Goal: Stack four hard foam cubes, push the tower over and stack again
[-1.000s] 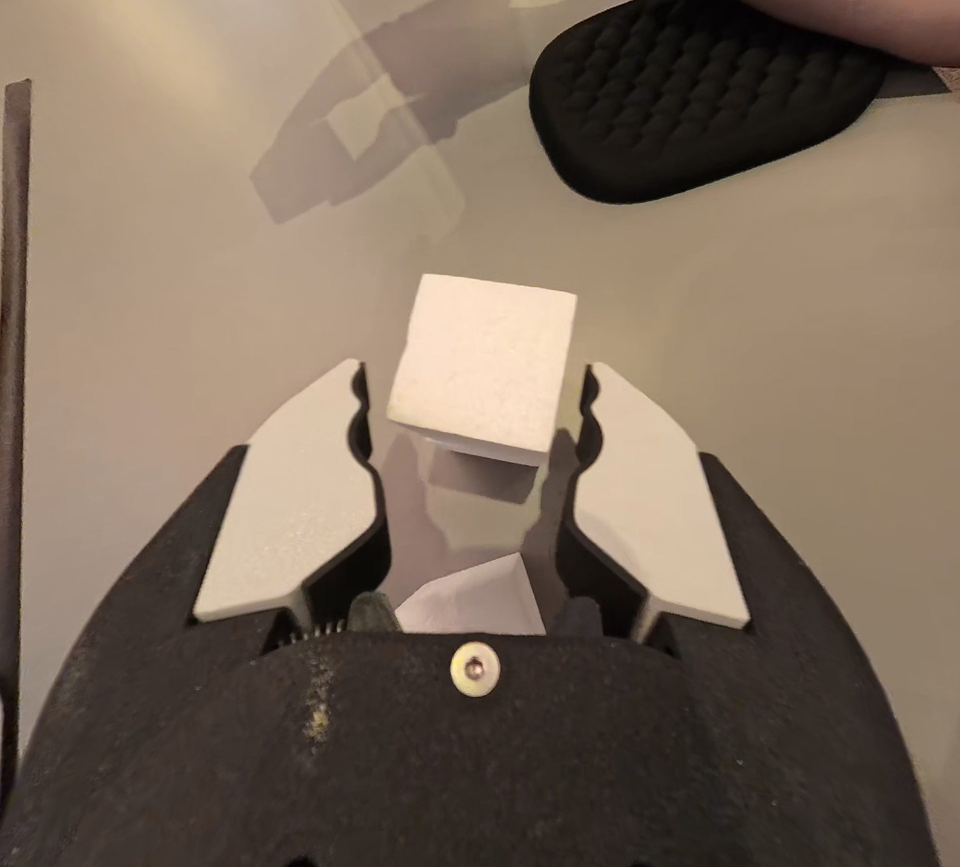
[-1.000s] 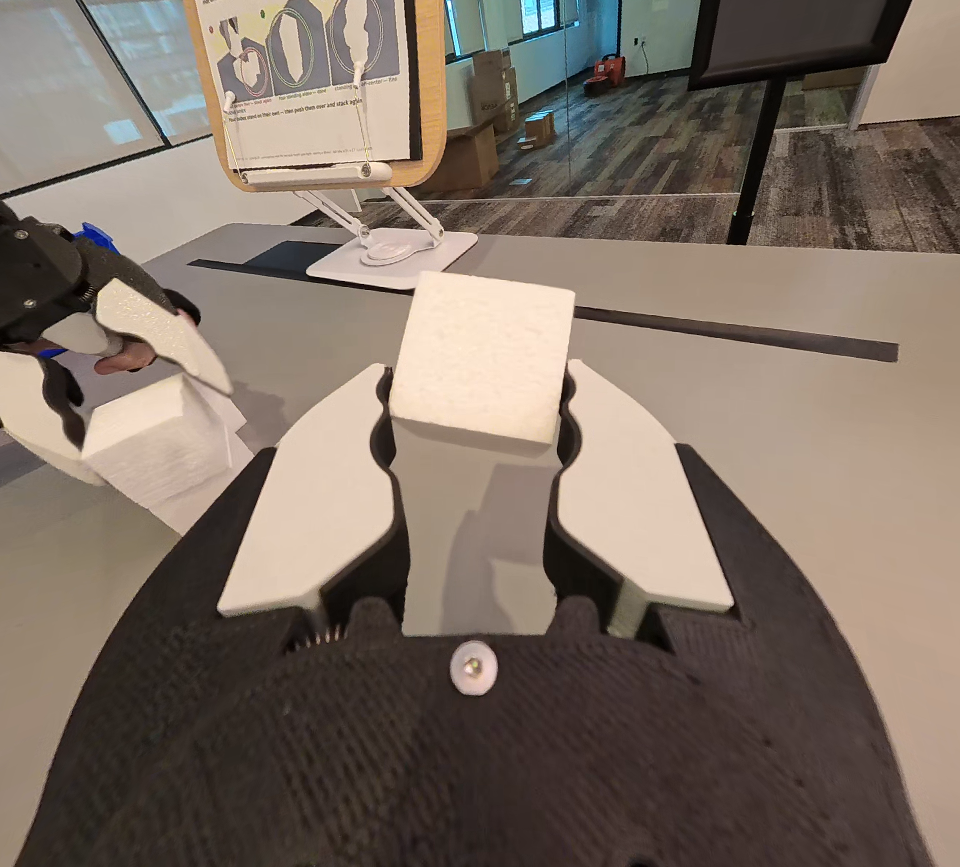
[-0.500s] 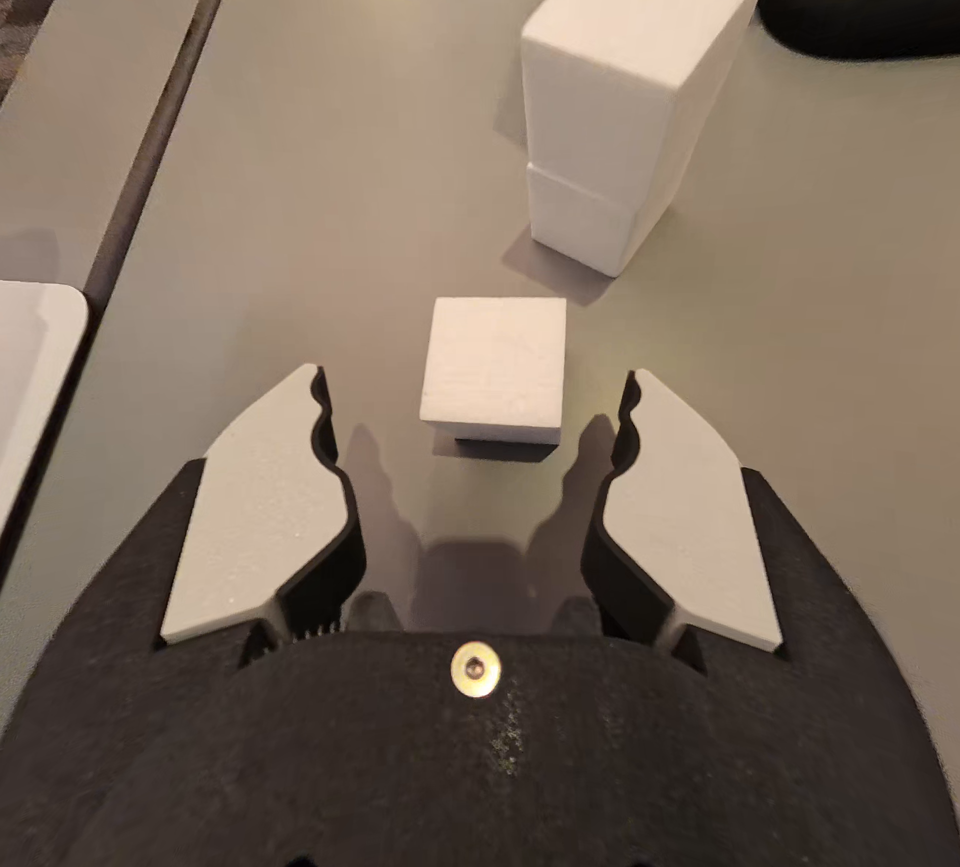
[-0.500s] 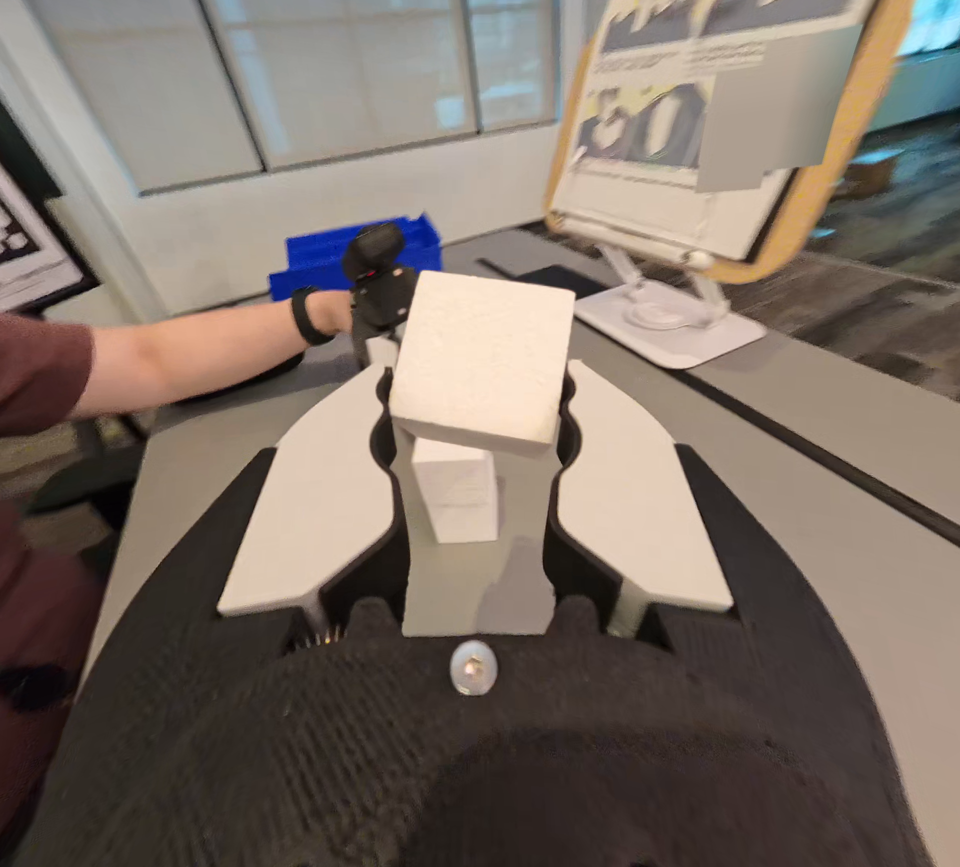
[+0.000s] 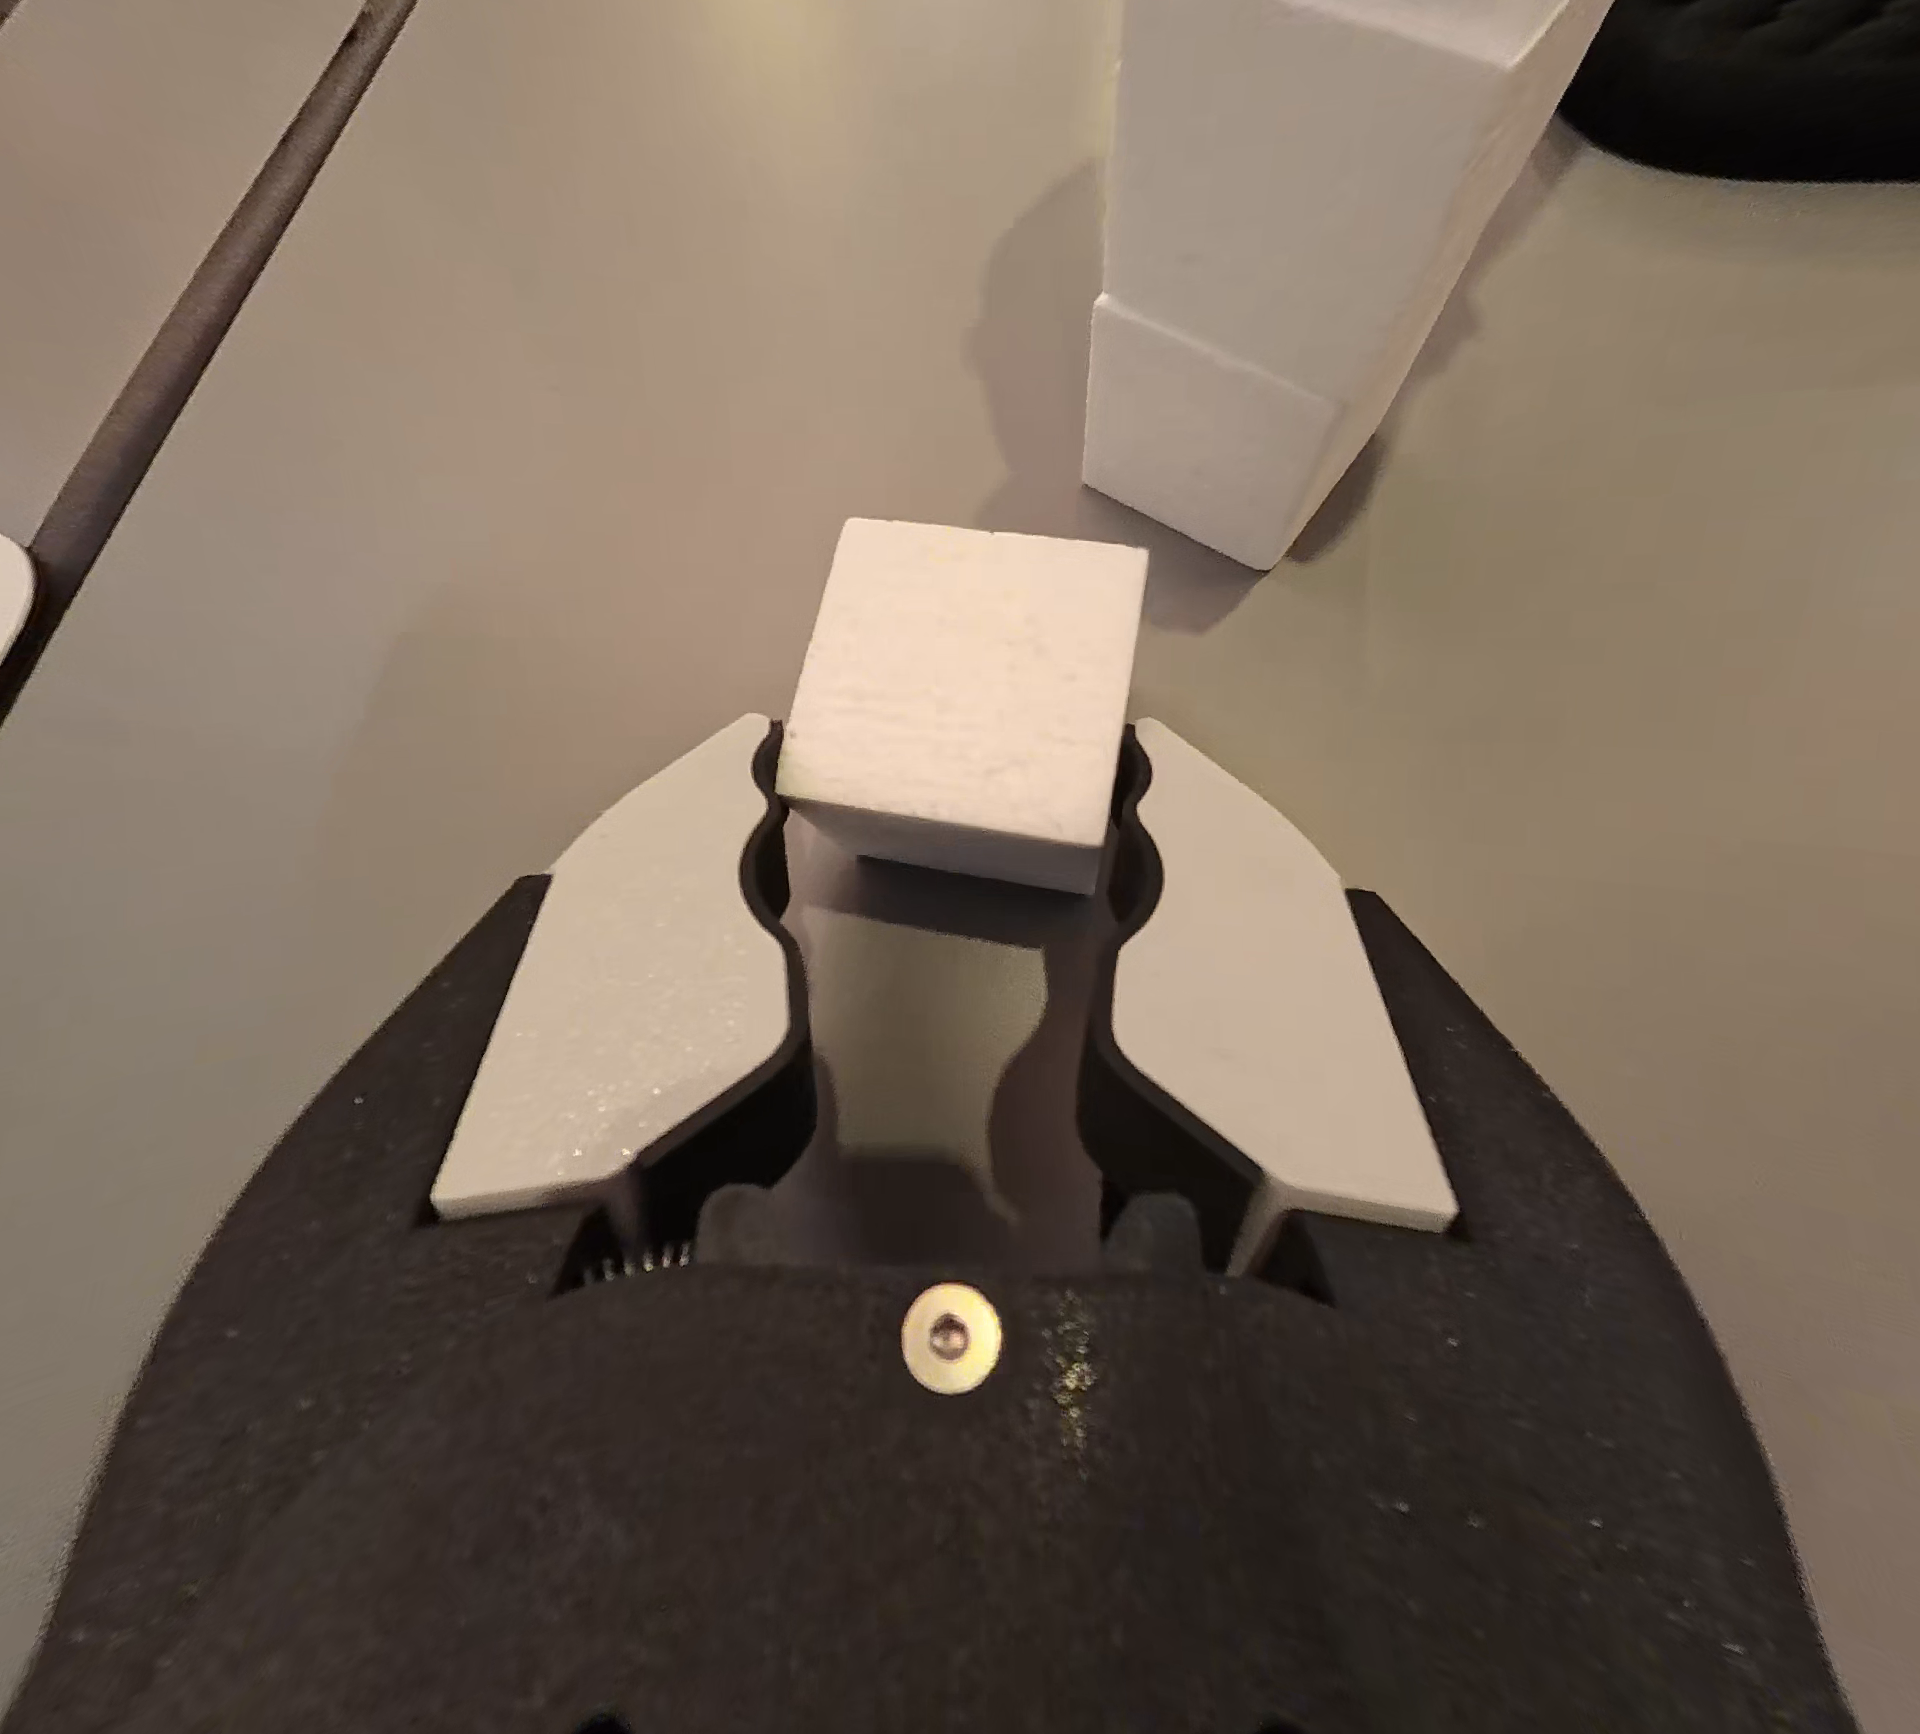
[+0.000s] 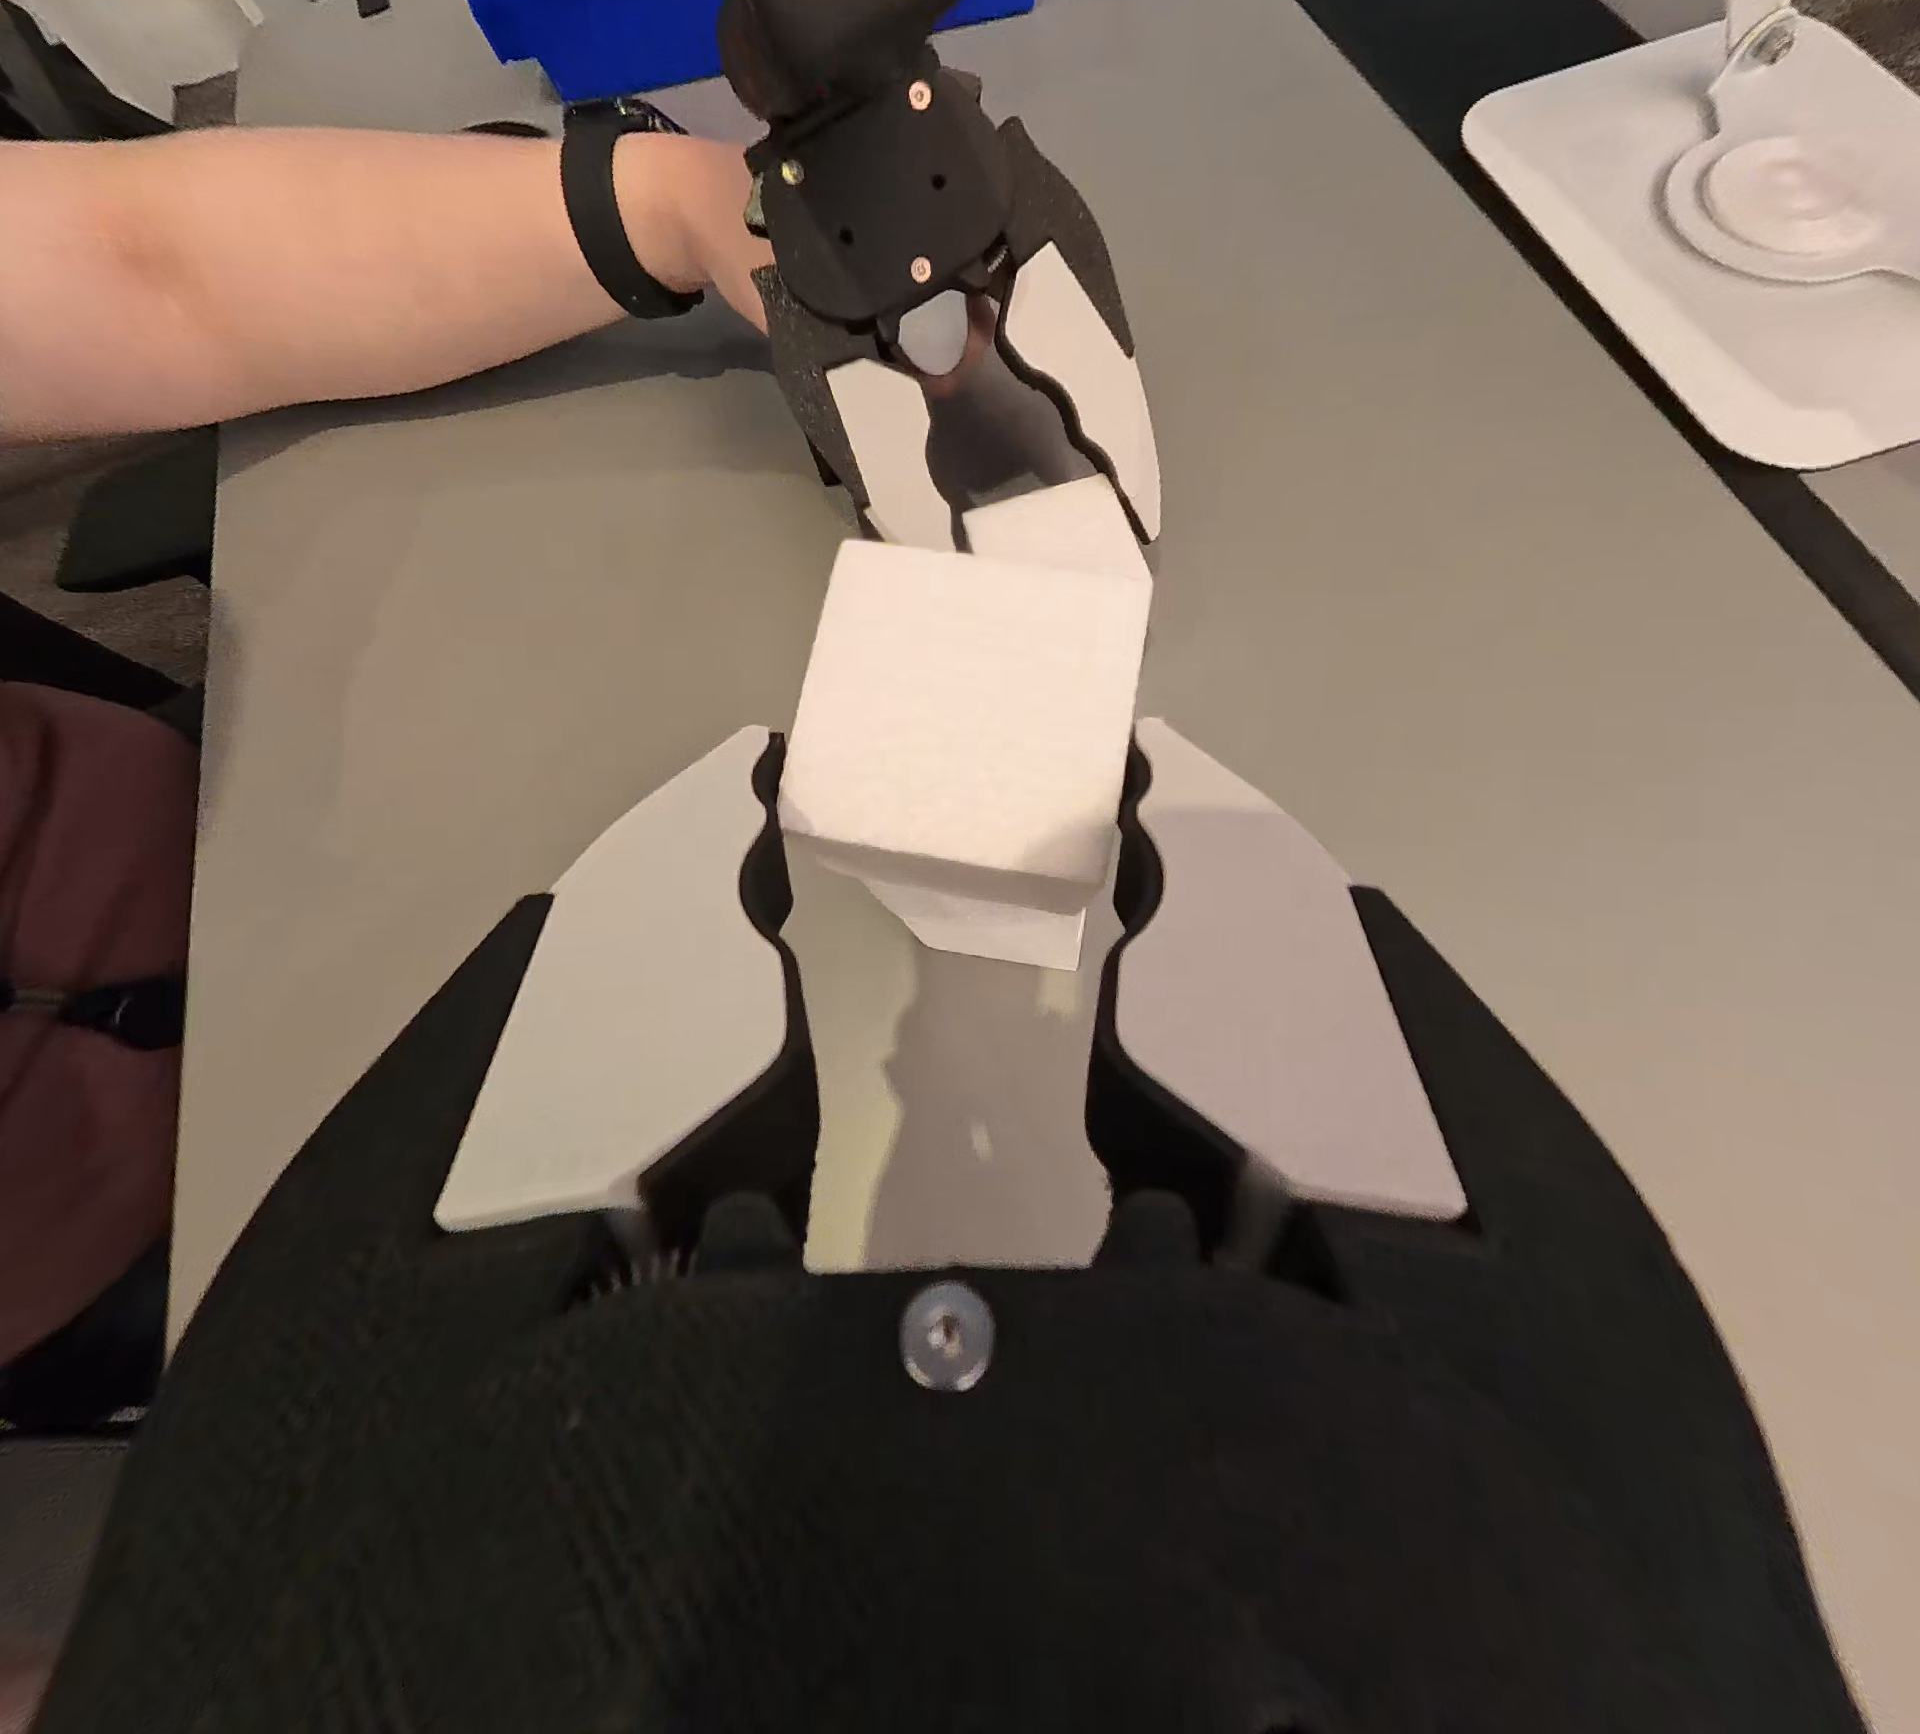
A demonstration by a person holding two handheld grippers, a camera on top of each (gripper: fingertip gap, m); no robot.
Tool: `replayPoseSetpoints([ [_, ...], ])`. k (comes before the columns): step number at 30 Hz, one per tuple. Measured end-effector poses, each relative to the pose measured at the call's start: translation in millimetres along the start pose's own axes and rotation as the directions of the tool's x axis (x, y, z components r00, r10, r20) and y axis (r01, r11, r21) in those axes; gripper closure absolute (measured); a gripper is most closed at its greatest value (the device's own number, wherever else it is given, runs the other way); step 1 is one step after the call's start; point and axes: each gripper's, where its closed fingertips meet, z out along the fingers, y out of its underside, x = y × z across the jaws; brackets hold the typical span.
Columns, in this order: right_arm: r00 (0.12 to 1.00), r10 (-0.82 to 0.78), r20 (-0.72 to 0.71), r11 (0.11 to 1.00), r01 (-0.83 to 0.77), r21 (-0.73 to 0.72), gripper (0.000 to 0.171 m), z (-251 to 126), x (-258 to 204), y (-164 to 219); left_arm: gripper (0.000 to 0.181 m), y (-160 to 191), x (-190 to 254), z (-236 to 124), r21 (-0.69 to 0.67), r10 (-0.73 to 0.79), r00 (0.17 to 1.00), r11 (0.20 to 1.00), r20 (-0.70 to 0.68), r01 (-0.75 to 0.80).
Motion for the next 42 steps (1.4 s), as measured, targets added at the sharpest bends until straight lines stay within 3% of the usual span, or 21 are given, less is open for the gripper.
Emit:
replayPoseSetpoints([
  [16,0.999,-0.052,-0.017,0.997,0.050,-0.060,0.109,10,0,2,0.122,-1,3,3,0.001,0.013,1.000,1.000,-0.013,-0.013],
  [20,0.994,-0.107,-0.036,0.993,0.109,0.035,0.088,-1,-1,-1,0.122,-5,2,-5,0.017,0.019,1.000,1.000,-0.004,-0.019],
  [23,0.996,-0.089,0.024,0.968,0.081,0.238,0.088,-29,-5,-4,0.122,-30,-8,-33,0.097,0.023,0.999,0.995,0.026,-0.026],
  [27,0.993,0.059,0.103,0.887,-0.099,0.452,0.107,-68,20,14,0.122,-109,-5,-85,0.271,0.077,0.996,0.960,-0.041,-0.064],
  [29,0.990,0.115,0.083,0.842,-0.142,0.521,0.117,-81,40,24,0.122,-145,4,-94,0.278,0.119,0.988,0.957,-0.095,-0.089],
  [32,0.985,0.162,0.066,0.806,-0.171,0.567,0.118,-92,52,31,0.122,-181,26,-82,0.245,0.179,0.964,0.961,-0.199,-0.128],
  [37,0.990,0.131,0.058,0.824,-0.141,0.549,0.119,-90,46,35,0.122,-189,53,-50,0.131,0.185,0.935,0.980,-0.301,-0.152],
  [42,0.989,0.131,0.067,0.839,-0.147,0.524,0.121,-84,45,37,0.122,-179,49,-38,0.091,0.179,0.941,0.983,-0.287,-0.159],
])
